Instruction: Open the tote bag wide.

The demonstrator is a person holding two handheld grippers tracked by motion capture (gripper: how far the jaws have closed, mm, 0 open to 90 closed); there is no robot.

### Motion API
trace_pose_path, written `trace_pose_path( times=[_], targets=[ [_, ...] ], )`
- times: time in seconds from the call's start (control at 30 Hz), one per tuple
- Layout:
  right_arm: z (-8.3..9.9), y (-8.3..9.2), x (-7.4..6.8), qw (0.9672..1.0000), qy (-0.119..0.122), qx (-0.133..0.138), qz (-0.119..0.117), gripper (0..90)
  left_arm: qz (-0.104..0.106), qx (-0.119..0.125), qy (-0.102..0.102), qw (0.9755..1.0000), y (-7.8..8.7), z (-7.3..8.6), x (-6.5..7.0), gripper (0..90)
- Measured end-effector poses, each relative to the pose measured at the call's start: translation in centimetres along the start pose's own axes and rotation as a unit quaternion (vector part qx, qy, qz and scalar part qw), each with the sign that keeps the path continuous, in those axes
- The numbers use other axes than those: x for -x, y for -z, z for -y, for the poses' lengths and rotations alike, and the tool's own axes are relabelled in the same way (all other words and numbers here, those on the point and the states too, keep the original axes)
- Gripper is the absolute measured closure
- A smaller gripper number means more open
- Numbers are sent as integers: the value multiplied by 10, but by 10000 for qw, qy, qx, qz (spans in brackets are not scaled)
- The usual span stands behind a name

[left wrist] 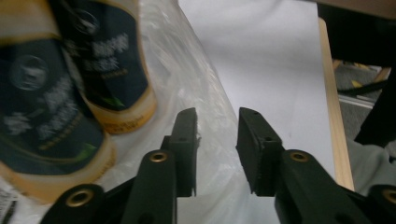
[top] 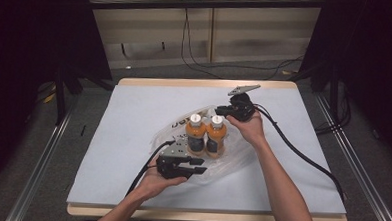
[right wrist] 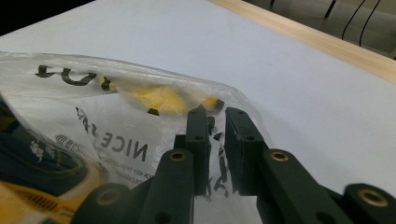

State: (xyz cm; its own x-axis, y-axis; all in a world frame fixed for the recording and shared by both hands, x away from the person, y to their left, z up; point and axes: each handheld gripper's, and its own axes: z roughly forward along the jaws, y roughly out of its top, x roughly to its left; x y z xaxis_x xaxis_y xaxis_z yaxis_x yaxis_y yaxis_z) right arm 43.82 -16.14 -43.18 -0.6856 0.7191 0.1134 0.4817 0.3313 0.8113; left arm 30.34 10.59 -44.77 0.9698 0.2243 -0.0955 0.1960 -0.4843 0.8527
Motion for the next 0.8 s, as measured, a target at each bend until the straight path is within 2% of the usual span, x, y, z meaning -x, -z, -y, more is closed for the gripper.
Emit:
trace_pose_path(
  times=[0.1, 0.13, 0.17, 0.2, 0.33, 0.4, 0.47, 0.53, 0.6, 0.63, 0.73, 0.8],
  targets=[
    [0, 6, -1, 10000, 38, 71, -4, 747, -74, 53, 41, 10000, 3, -1, -1, 595],
    [0, 8, 0, 9999, 58, 90, -32, 708, -187, 59, 63, 9998, 5, -2, -1, 552],
    [0, 14, -1, 9998, 49, 167, -15, 665, -221, 136, 128, 9996, 6, -2, -1, 437],
    [0, 14, -1, 9998, 49, 167, -15, 665, -242, 127, 83, 9996, 7, -3, -2, 437],
    [2, 22, -3, 9997, 79, 216, 52, 540, -389, 286, 160, 9987, 11, -4, -5, 332],
    [4, 27, -5, 9996, 72, 245, 124, 458, -415, 272, 213, 9985, 13, -4, -8, 294],
    [6, 31, -6, 9995, 43, 271, 148, 355, -376, 375, 336, 9980, 18, -3, -11, 278],
    [11, 39, -8, 9992, 7, 346, 199, 268, -492, 421, 346, 9973, 23, -3, -12, 246],
    [13, 41, -10, 9990, 9, 372, 251, 245, -570, 495, 384, 9964, 27, -2, -13, 232],
    [17, 49, -11, 9987, -39, 438, 272, 210, -641, 481, 388, 9960, 29, -1, -14, 189],
    [20, 55, -12, 9988, -76, 425, 244, 199, -754, 493, 458, 9949, 35, 1, -16, 162],
    [26, 68, -13, 9980, -162, 496, 371, 145, -809, 507, 451, 9944, 39, 2, -16, 144]
  ],
)
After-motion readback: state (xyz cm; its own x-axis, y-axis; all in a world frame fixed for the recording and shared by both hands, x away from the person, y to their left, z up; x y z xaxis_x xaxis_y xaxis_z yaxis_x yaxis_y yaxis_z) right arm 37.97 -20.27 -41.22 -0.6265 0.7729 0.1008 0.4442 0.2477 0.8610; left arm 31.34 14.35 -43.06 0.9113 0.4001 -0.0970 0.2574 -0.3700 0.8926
